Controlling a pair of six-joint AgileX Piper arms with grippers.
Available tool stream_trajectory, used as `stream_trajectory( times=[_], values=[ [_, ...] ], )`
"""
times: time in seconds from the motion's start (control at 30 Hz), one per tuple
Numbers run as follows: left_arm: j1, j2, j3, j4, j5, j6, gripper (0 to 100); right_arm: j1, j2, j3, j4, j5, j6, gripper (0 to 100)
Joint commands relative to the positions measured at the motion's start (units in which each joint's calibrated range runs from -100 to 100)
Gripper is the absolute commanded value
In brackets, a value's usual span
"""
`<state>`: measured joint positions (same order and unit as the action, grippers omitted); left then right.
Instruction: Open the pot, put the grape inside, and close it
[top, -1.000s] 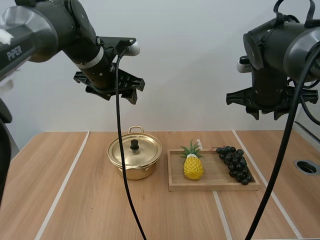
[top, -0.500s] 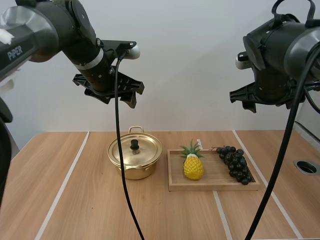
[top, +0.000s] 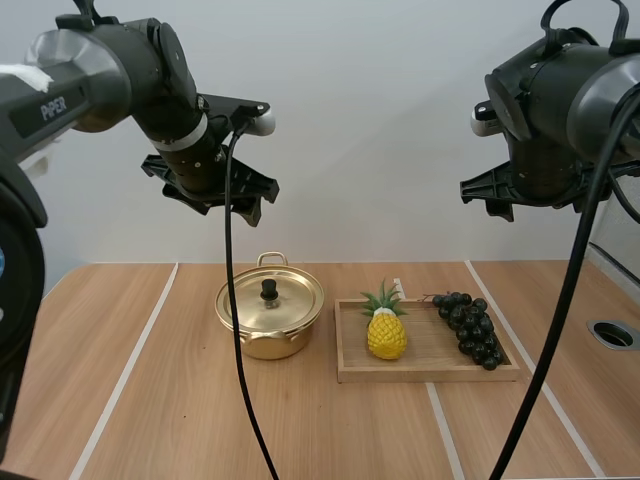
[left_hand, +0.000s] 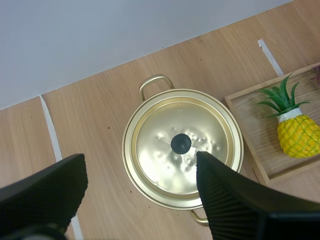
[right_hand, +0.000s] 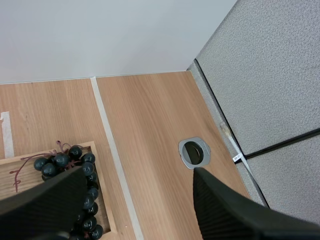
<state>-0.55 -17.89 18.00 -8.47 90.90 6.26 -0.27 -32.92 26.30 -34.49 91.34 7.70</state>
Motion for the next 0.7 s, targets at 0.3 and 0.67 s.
stream_trajectory(
  times=[0.3, 0.67],
  values=[
    [-0.22, 1.1, 0.2, -8.5, -7.9, 0.8, 100, -0.2, -0.6, 0.1, -0.8, 0.1, 0.1, 100],
    [-0.22, 11.1, 0.2, -11.0, 9.1, 4.5, 100, -0.2, -0.6, 0.1, -0.8, 0.4, 0.1, 100]
  ],
)
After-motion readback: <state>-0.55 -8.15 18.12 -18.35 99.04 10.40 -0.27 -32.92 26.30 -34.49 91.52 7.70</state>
